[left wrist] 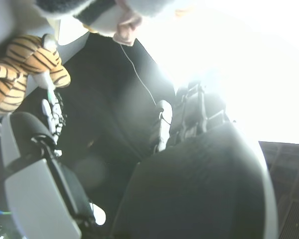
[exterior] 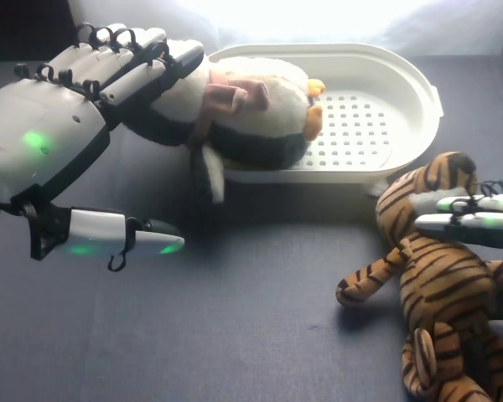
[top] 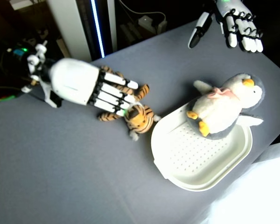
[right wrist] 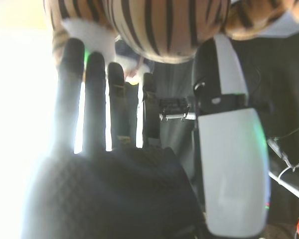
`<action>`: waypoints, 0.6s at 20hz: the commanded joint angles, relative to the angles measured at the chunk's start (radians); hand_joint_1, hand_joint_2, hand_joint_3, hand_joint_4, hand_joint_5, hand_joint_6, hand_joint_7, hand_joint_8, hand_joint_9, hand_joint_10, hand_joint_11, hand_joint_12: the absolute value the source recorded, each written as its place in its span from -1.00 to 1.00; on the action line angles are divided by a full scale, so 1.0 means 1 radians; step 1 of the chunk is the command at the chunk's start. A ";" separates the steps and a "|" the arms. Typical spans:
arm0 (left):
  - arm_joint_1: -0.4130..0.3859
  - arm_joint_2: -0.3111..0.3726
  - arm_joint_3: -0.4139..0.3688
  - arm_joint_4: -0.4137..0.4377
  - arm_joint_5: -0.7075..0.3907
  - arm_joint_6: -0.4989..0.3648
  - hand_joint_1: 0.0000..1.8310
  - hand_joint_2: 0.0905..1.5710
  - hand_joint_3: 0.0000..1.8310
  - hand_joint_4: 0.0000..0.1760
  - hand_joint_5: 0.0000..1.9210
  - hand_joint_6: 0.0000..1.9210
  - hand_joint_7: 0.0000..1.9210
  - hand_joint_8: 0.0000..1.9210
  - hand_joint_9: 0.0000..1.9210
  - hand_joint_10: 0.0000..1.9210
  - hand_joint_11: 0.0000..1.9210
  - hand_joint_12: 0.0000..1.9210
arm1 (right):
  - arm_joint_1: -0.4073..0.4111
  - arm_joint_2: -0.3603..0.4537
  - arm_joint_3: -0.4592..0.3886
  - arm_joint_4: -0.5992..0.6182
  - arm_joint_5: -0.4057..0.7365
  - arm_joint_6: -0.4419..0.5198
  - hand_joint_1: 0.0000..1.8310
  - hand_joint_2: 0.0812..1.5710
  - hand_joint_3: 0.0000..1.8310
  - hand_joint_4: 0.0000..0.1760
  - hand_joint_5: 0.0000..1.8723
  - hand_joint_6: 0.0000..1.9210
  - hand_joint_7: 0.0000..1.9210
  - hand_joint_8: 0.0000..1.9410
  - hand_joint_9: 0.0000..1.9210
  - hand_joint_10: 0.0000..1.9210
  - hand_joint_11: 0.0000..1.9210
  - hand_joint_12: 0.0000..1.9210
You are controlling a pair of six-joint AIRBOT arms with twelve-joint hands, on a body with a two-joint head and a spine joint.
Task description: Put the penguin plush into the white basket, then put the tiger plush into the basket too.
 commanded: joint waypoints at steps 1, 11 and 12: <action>-0.010 0.003 -0.002 0.011 -0.132 -0.006 -0.14 -0.12 -1.00 1.00 -1.00 -1.00 -1.00 -1.00 -1.00 -1.00 -1.00 -1.00 | 0.011 -0.014 0.007 0.009 0.034 0.002 0.07 0.35 -1.00 0.83 -0.66 -0.99 -0.67 -0.99 -0.55 -0.99 -0.53 -0.92; 0.001 0.006 -0.002 0.011 -0.150 -0.024 -0.12 -0.09 -1.00 0.99 -1.00 -1.00 -1.00 -1.00 -1.00 -1.00 -1.00 -1.00 | 0.045 -0.046 0.029 0.010 -0.011 -0.005 0.47 0.51 -1.00 -1.00 -0.06 0.12 -0.29 0.42 -0.19 0.62 -0.20 0.64; 0.004 0.006 -0.002 0.009 -0.151 -0.026 -0.13 -0.09 -1.00 1.00 -1.00 -1.00 -1.00 -1.00 -1.00 -1.00 -1.00 -1.00 | 0.048 -0.046 0.031 0.016 0.001 -0.005 0.47 0.52 -1.00 -1.00 -0.08 0.28 -0.29 0.34 -0.22 0.61 -0.19 0.64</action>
